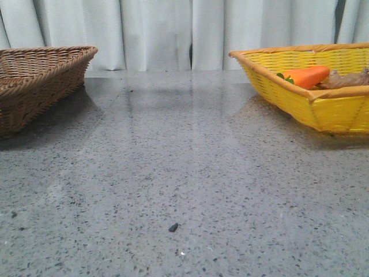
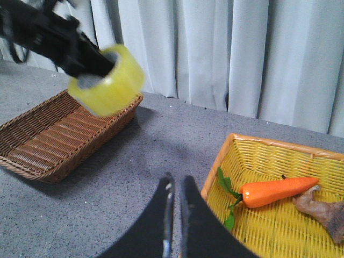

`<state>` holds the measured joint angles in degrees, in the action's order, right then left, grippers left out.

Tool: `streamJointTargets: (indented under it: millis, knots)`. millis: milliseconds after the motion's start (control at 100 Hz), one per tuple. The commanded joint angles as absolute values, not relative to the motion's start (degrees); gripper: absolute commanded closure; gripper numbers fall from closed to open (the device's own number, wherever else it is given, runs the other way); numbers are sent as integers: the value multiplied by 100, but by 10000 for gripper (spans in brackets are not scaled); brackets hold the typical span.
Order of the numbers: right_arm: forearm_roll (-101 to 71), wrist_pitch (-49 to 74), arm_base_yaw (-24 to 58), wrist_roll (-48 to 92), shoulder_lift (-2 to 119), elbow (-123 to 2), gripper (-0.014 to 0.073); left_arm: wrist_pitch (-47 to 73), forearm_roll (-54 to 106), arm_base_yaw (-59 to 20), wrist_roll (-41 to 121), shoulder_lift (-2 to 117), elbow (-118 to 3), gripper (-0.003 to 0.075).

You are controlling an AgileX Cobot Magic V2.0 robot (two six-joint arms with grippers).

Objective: Transfer tape with both arms
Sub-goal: 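Carry the tape roll with the left gripper and drop it into the brown basket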

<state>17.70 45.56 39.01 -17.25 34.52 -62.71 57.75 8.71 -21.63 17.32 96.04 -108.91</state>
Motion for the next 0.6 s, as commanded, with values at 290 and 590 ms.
streamJointTargets:
  millis: [290, 590]
  knots:
    - [1950, 4129, 3885, -1714, 3507, -6415, 660, 6149, 577, -71, 1311, 9242, -10292, 741]
    - [1950, 4141, 3885, -1714, 3507, -6415, 660, 5501, 664, 292, 1275, 9242, -9037, 597]
